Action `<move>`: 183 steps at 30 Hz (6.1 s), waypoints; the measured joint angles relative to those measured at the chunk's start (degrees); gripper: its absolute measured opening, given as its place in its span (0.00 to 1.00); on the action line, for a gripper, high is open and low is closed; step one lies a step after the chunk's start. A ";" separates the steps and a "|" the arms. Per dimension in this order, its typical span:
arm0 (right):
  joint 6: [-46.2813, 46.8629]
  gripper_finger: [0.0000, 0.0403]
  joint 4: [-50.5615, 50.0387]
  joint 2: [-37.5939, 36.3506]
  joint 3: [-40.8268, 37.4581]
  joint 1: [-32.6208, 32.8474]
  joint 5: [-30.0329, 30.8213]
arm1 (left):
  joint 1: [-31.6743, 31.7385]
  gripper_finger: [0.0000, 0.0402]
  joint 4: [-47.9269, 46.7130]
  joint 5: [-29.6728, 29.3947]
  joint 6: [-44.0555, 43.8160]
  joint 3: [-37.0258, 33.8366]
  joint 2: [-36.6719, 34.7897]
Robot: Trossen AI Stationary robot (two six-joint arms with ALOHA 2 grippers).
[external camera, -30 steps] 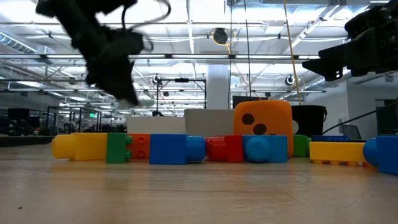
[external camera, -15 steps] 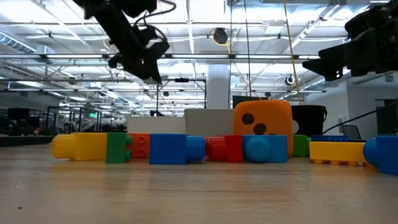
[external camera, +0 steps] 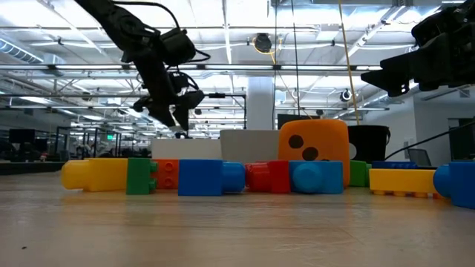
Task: Pick & Place Toys
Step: Put the light blue game piece into the white bin, then put the green game piece into the white bin
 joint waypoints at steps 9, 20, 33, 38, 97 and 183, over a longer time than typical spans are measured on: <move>0.00 0.69 0.00 0.00 0.00 0.00 0.00 | 0.32 0.73 -0.01 1.57 6.66 0.00 -0.07; 0.00 0.69 0.00 -0.01 0.02 0.00 0.00 | -1.12 0.86 0.23 7.04 6.98 0.00 -1.86; 0.00 0.69 0.00 -0.01 0.02 -0.02 0.00 | -17.14 0.79 0.36 21.73 2.17 0.00 -3.67; 0.00 0.69 0.00 0.00 0.00 -0.01 0.00 | -26.83 0.77 0.08 24.13 -1.05 0.00 -3.64; 0.00 0.69 0.00 -0.02 0.02 0.00 0.00 | -35.63 0.61 -25.24 12.34 -54.45 -0.04 2.61; 0.01 0.69 0.00 -0.02 0.02 -0.01 0.00 | 3.97 0.41 5.90 9.00 -13.73 0.00 6.97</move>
